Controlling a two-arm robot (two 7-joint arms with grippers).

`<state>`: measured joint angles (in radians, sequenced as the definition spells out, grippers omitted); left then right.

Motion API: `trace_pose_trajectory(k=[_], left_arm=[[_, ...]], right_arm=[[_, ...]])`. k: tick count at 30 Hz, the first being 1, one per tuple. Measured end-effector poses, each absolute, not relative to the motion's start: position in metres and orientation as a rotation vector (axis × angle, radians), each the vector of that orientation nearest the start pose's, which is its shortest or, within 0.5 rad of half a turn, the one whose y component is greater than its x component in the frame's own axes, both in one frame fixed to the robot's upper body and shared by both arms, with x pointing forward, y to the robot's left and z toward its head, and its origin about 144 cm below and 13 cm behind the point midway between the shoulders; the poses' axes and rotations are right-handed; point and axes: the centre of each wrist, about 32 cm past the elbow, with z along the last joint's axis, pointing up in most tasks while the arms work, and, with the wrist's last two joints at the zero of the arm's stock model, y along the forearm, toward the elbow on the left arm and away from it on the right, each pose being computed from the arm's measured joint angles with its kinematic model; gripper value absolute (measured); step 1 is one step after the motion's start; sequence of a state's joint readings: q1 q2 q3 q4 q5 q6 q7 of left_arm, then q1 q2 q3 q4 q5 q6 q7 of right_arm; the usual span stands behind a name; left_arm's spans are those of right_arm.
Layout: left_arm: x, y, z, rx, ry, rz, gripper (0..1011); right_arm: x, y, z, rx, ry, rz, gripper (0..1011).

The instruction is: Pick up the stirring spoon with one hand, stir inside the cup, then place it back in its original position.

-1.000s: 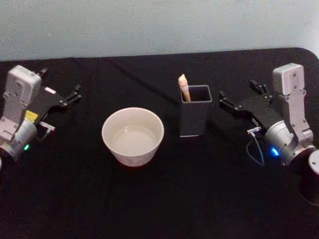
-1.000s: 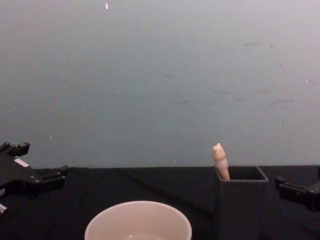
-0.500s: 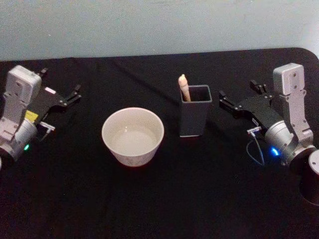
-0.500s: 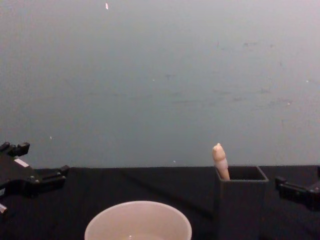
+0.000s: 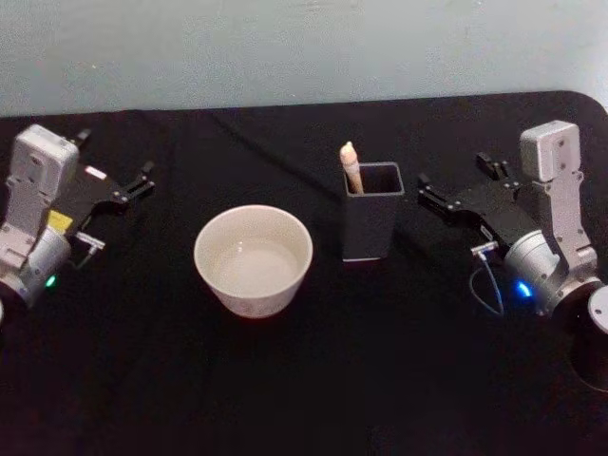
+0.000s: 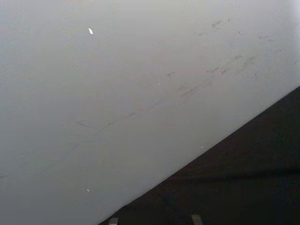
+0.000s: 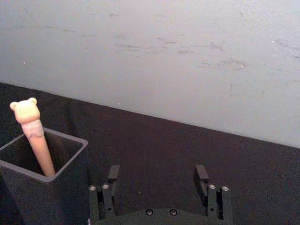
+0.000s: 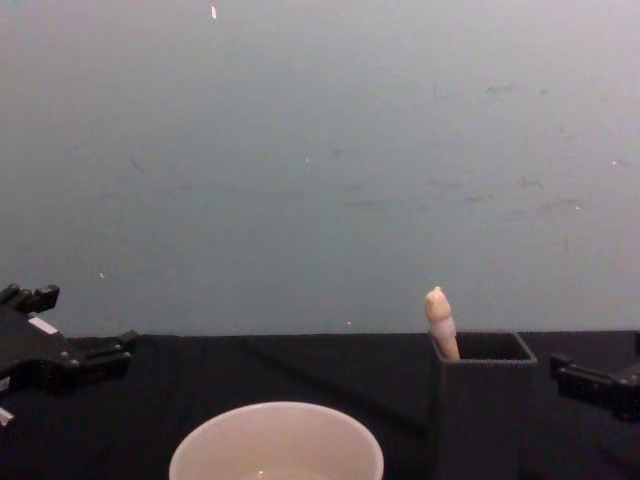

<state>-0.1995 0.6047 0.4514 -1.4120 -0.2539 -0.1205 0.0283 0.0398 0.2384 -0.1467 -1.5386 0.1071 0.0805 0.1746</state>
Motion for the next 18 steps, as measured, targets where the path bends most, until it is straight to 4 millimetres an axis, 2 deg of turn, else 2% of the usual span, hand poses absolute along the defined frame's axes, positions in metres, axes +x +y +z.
trace_pose_trajectory(k=[18], left_arm=[[0.4886,0.3096,1.1398,0.304,-0.285,1.248,1001]], right_arm=[[0.4675,-0.2537,1.1416,-0.183,-0.017,-1.262,1003]])
